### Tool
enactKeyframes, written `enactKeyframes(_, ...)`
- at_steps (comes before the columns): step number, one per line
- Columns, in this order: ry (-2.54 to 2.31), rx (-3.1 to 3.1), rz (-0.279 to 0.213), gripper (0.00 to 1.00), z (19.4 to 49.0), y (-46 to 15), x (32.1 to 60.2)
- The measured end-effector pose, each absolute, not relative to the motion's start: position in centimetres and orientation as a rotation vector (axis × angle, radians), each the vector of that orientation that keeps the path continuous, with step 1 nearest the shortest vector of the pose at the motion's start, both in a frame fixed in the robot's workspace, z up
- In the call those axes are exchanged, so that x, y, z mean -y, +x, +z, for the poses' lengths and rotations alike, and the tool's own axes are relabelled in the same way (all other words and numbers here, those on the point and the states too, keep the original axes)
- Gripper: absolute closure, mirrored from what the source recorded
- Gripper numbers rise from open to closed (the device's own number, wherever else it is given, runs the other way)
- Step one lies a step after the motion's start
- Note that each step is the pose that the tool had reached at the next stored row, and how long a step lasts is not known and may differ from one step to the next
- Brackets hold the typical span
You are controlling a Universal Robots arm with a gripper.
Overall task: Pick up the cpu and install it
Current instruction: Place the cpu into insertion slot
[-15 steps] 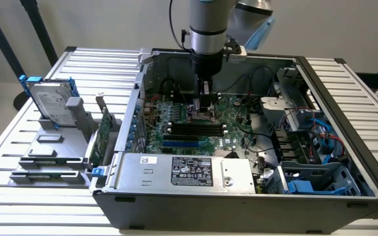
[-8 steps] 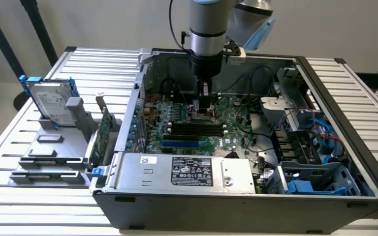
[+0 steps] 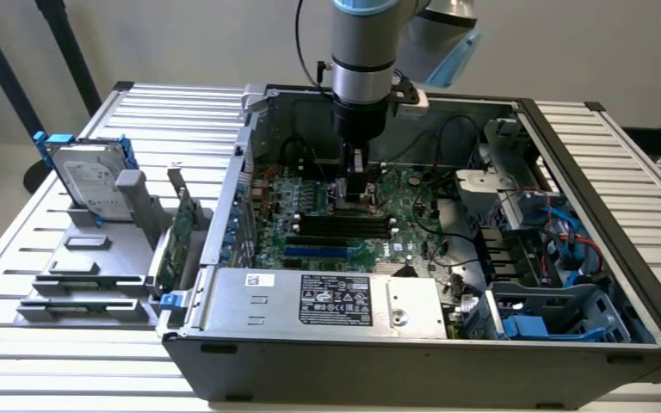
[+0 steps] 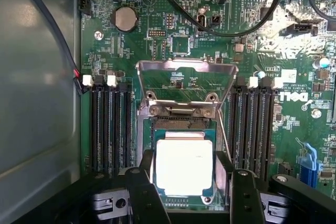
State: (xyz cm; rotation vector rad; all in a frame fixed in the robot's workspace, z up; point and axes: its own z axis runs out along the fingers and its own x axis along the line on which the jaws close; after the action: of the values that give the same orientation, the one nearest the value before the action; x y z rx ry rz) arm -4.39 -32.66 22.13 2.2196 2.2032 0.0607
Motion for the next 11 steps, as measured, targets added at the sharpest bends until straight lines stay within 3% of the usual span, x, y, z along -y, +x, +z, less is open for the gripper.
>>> enactKeyframes(11, 2.226, -2.208, 0.056, 0.45, 21.09, -4.18, 32.66)
